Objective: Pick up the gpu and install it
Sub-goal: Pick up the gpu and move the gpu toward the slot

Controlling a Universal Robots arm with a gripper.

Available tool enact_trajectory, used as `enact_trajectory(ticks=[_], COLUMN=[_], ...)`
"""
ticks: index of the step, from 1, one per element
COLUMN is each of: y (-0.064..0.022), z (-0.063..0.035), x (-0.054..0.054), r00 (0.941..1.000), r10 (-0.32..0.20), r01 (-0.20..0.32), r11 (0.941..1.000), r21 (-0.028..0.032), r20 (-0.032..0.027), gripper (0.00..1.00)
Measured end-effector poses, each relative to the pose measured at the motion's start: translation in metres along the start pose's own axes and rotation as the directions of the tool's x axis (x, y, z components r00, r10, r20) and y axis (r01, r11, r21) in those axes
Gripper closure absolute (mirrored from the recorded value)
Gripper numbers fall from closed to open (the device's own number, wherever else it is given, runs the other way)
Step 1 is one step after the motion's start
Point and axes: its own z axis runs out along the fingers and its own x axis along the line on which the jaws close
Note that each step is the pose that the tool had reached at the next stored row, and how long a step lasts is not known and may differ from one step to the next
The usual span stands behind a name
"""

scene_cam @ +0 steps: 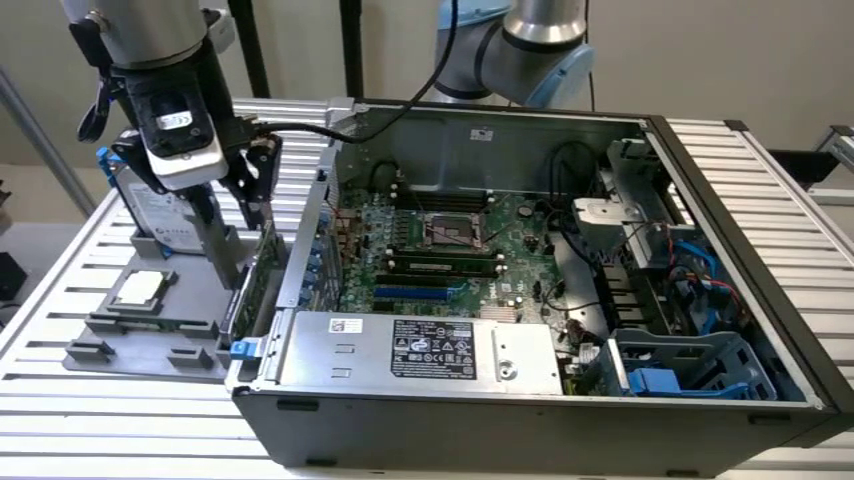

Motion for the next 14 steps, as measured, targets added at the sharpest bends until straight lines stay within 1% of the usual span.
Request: enact_trajectory(ticks=[14], y=[-0.0011], z=[0.0255], x=[0.001], r00=[1.0000], r10=[0.000], r01=[0.000], r11=[1.0000], r21=[0.0000], r20=[0.0000], gripper=[0.00])
